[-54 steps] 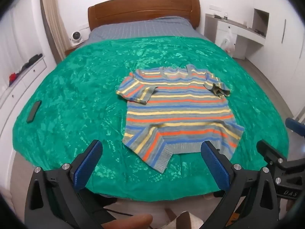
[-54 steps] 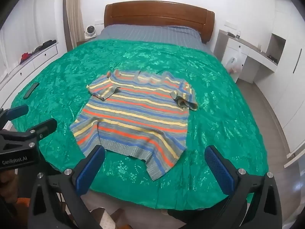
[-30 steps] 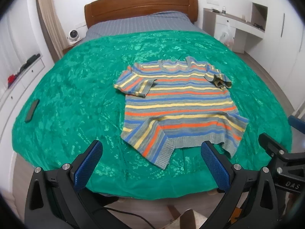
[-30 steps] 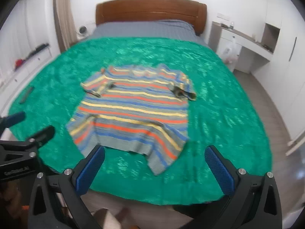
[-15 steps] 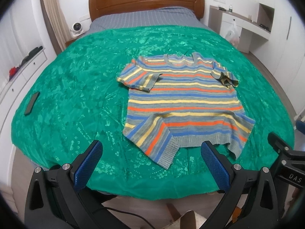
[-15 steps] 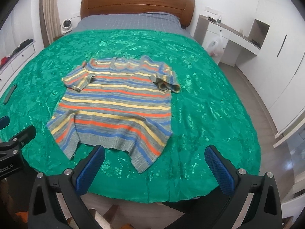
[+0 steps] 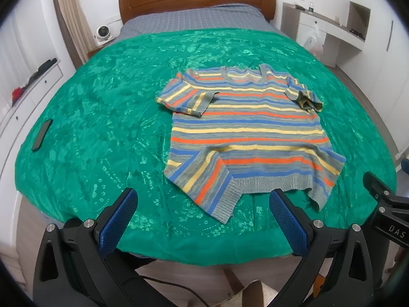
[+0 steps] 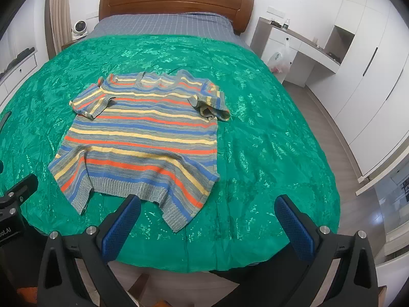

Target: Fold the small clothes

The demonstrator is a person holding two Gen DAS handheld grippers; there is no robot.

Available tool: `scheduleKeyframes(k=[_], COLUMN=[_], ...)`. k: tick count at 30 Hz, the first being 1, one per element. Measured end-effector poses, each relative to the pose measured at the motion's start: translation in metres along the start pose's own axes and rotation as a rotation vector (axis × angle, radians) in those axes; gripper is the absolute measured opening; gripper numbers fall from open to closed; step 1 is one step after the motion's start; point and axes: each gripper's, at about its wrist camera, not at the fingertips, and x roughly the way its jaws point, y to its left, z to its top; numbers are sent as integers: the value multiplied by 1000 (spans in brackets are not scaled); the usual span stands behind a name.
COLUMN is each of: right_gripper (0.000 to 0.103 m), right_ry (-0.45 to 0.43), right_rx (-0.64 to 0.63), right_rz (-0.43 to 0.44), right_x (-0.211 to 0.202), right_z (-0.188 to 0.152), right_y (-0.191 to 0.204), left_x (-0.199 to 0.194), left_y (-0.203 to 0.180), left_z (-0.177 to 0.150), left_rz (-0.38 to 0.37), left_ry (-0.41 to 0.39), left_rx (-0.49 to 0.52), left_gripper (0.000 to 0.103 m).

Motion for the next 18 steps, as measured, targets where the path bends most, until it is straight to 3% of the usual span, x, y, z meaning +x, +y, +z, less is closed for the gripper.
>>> scheduleKeyframes(k=[18], right_gripper=[103], right_ry=[1], right_rx=[0], right_rz=[-8], right_x=[0], right_z=[-3], right_y=[0], left_x=[1], left_y=[4], left_z=[-5], left_rz=[1], left_ry=[6], left_rx=[-7], left_gripper=[103])
